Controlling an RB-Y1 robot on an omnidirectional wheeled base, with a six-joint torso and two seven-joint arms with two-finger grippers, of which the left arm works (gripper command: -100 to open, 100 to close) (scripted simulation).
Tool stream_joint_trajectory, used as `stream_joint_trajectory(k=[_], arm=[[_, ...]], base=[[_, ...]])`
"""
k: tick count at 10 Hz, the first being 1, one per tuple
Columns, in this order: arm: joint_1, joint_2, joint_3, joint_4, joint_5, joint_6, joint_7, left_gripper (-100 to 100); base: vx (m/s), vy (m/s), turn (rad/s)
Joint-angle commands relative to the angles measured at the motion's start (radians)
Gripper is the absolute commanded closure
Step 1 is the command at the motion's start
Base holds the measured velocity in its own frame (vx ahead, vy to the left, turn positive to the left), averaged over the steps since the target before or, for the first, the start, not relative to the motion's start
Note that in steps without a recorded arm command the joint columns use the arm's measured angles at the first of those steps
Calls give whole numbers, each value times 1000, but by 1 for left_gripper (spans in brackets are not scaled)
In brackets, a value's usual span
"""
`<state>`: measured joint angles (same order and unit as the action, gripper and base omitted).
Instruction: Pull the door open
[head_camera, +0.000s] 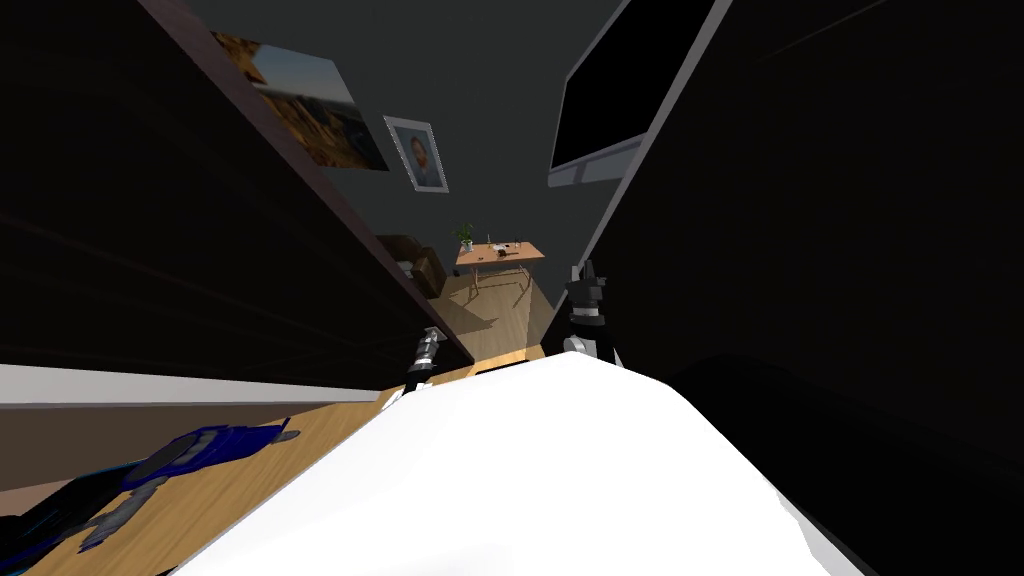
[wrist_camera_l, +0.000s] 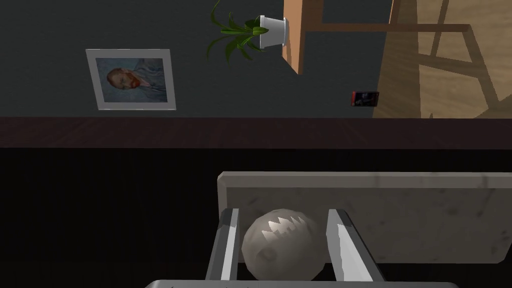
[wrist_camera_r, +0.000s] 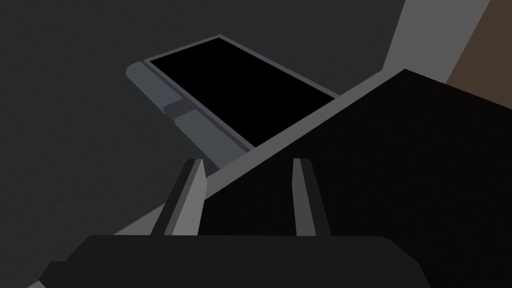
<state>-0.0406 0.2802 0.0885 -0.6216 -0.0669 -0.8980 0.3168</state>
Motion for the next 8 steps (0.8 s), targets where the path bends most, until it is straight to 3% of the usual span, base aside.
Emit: stream_joint_trajectory(k=[1,8], arm=[[0,1,2,-1,1,-2,0,100],[63,70,-56,-9,-49,-93,98,100]], base=[[0,0,0],[-169,59,-104]])
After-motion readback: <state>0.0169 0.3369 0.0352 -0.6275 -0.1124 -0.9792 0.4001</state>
